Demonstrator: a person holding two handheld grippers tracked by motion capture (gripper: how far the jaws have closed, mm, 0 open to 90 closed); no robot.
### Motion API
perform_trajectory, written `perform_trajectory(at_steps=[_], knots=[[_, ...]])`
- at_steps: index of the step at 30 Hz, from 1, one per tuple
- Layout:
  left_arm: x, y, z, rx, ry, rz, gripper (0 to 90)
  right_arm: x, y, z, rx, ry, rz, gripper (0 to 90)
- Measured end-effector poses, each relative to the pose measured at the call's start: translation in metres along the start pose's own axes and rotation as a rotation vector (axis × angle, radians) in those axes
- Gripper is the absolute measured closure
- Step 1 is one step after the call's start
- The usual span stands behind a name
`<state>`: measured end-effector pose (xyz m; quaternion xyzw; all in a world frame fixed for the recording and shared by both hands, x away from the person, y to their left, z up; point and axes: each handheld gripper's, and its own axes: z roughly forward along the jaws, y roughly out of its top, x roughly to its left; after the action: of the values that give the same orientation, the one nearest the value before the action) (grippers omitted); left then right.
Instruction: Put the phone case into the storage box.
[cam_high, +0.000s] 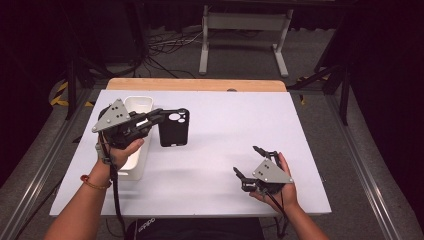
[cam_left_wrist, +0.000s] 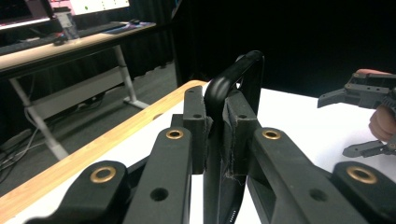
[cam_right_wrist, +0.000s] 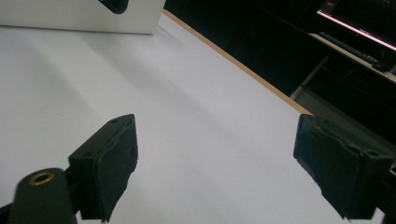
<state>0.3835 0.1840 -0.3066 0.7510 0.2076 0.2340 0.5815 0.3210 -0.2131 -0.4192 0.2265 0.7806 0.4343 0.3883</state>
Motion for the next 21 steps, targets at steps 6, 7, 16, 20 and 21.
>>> perform_trajectory(at_steps=[6,7,16,20,21], knots=[[0.004,0.005,-0.012,-0.018,0.011,-0.009,82.0,-0.001,-0.002,0.003,0.015,-0.006,0.002,14.1],[0.006,0.005,-0.013,-0.010,0.010,-0.016,82.0,0.000,-0.002,0.003,0.018,-0.009,0.001,14.1],[0.019,0.003,-0.023,-0.027,-0.006,-0.042,81.9,0.003,-0.003,0.007,0.033,0.005,-0.004,14.0],[0.022,0.009,-0.025,-0.025,-0.003,-0.028,82.0,0.004,-0.003,0.008,0.035,0.006,-0.005,14.0],[0.022,0.010,-0.024,-0.023,-0.003,-0.021,82.0,0.004,-0.003,0.007,0.034,0.007,-0.007,14.0]])
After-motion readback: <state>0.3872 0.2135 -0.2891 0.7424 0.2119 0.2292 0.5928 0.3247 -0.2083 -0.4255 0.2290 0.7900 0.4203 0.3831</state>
